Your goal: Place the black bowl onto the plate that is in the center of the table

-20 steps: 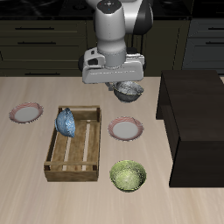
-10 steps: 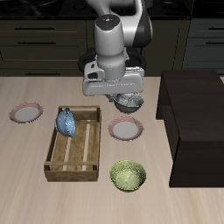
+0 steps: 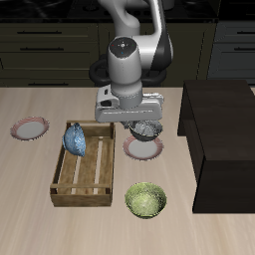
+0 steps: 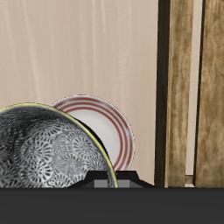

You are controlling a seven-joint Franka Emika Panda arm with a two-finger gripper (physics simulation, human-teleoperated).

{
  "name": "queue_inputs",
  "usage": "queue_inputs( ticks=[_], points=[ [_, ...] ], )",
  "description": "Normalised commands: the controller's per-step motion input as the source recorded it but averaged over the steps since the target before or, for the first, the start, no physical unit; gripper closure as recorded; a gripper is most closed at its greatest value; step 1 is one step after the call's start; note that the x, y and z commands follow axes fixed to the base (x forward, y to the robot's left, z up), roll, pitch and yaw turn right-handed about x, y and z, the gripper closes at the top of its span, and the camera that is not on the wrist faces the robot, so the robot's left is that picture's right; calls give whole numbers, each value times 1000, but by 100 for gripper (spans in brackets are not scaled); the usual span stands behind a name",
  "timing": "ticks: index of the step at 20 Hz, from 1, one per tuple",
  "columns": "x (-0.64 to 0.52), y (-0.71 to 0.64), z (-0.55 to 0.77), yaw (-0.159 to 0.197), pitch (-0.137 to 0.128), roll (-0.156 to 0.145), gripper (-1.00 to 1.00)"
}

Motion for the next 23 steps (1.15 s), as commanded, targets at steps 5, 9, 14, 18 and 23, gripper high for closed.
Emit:
queue_inputs(
  ticks=[5,9,14,18,23],
  points=[
    [-38,15,-301,4,54,2,100],
    [21,-35,-168,43,6,-42,100],
    [-28,-10,-135,11,23,2,-100],
    [-91,46,1,-4,1,39,-100],
    [-130,100,185,13,-24,23,-100]
  ],
)
